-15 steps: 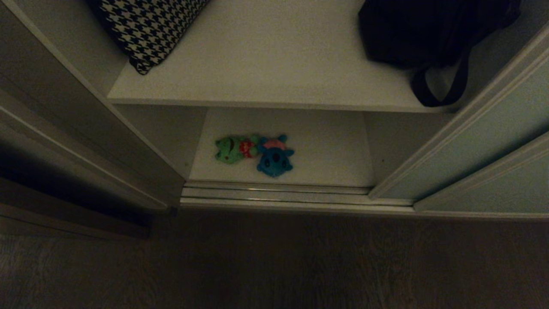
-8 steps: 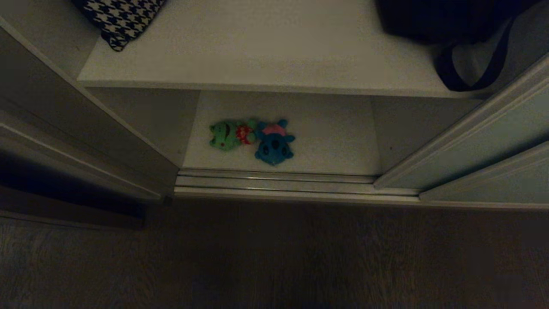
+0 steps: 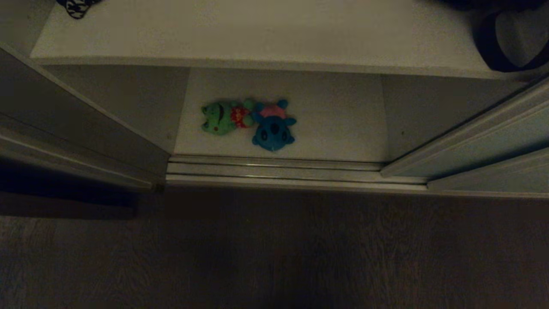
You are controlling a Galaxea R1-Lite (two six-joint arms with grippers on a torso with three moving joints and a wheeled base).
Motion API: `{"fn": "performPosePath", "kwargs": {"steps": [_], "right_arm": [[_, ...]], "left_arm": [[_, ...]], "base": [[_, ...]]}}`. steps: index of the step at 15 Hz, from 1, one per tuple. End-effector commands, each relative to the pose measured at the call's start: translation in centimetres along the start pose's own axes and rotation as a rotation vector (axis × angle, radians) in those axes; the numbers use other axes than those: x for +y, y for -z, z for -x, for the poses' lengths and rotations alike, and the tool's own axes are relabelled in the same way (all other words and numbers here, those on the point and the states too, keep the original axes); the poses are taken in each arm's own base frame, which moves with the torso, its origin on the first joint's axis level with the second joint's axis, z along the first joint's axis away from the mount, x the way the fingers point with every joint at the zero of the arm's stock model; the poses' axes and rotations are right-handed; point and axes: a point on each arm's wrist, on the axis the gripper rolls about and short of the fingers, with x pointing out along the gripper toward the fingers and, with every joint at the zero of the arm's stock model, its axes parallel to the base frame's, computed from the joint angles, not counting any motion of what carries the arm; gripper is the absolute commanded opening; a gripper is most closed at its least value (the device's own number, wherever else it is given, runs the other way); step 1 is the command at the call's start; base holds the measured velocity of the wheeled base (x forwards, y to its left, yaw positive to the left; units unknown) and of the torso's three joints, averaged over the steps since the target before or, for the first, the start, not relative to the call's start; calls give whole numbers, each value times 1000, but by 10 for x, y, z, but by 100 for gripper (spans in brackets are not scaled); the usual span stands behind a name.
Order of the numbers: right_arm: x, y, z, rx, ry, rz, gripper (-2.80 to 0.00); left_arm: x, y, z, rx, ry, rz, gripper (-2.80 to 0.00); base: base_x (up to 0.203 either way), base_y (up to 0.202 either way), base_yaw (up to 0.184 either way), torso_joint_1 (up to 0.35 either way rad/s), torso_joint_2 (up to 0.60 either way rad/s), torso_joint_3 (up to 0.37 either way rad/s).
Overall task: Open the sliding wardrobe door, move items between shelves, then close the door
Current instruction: Place the green doll on the higher shelf
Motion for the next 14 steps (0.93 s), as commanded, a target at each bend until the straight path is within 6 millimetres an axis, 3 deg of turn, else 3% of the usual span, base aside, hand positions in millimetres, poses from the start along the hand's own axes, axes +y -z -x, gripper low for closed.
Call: {"fn": "performPosePath", "kwargs": {"steps": [1,6,14], "right_arm": [[0,0,0,-3,-2,1,-280],[0,0,0,-3,-2,1,-280],[0,0,0,-3,-2,1,-280]], "left_arm": [[0,0,0,-1,0,0,-280],[0,0,0,-10,-2,27,-280],[0,0,0,3,-2,7,-280]], "base": [[0,0,0,5,2,-198],[0,0,0,5,3,-167],[0,0,0,0,0,-10]]}}
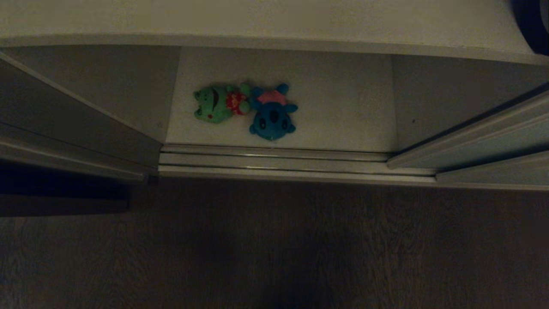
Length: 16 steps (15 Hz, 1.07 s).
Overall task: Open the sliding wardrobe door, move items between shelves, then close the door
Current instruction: Place the green doll on the higher shelf
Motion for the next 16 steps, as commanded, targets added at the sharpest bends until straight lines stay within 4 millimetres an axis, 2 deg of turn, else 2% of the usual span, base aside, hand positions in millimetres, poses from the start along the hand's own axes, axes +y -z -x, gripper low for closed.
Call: {"fn": "performPosePath", "kwargs": {"steps": [1,4,5,7,9,11,13,16], "right_arm": [[0,0,0,-3,0,1,-280],[0,0,0,-3,0,0,-280],[0,0,0,-3,-1,0,-280],[0,0,0,-3,0,0,-280],[0,0,0,-3,0,0,-280],[0,0,0,-3,-1,0,-280],[0,0,0,-3,-2,0,-280],[0,0,0,-3,0,0,-280]], "left_arm": [[0,-2,0,-2,2,-18,-280],[-1,-27,0,40,56,-66,-280],[-2,-41,-5,83,70,-68,-280],[-2,-69,-27,208,89,-67,-280],[-3,-87,-63,365,122,-64,-280],[-4,-92,-105,522,179,-73,-280],[-5,-88,-150,630,236,-93,-280],[-7,-76,-213,673,300,-107,-280]], "base": [[0,0,0,0,0,0],[0,0,0,0,0,0],[0,0,0,0,0,0],[0,0,0,0,0,0],[0,0,0,0,0,0],[0,0,0,0,0,0],[0,0,0,0,0,0],[0,0,0,0,0,0]]}}
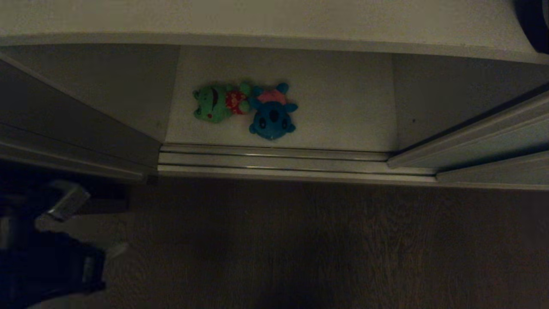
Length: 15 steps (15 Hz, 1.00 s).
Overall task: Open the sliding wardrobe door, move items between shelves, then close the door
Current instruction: Place the green doll on the higher shelf
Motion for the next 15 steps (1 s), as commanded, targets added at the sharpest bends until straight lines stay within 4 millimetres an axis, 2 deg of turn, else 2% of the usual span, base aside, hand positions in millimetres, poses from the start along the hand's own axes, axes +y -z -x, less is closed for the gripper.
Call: {"fn": "performPosePath", "kwargs": {"steps": [1,5,7,10,13,14,15], "right_arm": [[0,0,0,-2,0,1,-280],[0,0,0,-2,0,1,-280],[0,0,0,-2,0,1,-280],[0,0,0,-2,0,1,-280],[0,0,0,-3,-1,1,-280],[0,0,0,-3,-2,1,-280],[0,0,0,-2,0,1,-280]], "left_arm": [[14,-1,-59,135,40,22,-280],[33,-21,-127,45,46,-22,-280],[43,-46,-157,-104,22,6,-280],[54,-88,-173,-316,10,111,-280],[59,-124,-168,-450,23,176,-280],[58,-129,-170,-465,28,177,0],[58,-131,-175,-469,32,179,0]], "base": [[0,0,0,0,0,0],[0,0,0,0,0,0],[0,0,0,0,0,0],[0,0,0,0,0,0],[0,0,0,0,0,0],[0,0,0,0,0,0],[0,0,0,0,0,0]]}}
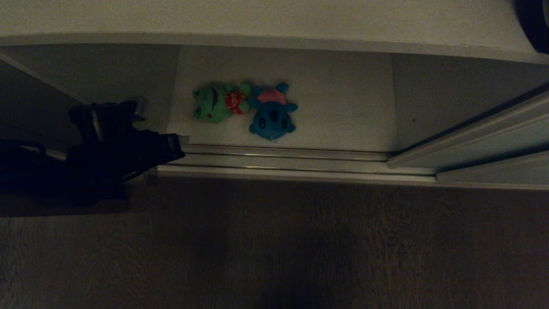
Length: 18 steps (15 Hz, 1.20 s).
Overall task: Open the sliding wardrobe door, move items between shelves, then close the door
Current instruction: Place the green doll on the higher shelf
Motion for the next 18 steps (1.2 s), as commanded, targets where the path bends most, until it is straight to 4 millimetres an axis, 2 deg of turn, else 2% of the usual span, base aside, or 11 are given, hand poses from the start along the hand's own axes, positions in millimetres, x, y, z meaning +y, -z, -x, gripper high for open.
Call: {"fn": "performPosePath", "kwargs": {"steps": [1,6,10,14,18], "right_arm": [[0,0,0,-3,-2,1,-280],[0,0,0,-3,-2,1,-280],[0,0,0,-2,-1,1,-280],[0,0,0,-3,-2,1,-280],[0,0,0,-4,-1,1,-280]], "left_arm": [[1,-3,-10,-28,7,-5,0],[9,4,-55,-195,-37,-26,0],[7,8,-93,-289,-51,41,0],[3,16,-115,-323,-30,130,0],[2,26,-133,-358,-60,147,0]], "base": [[0,0,0,0,0,0],[0,0,0,0,0,0],[0,0,0,0,0,0],[0,0,0,0,0,0],[0,0,0,0,0,0]]}}
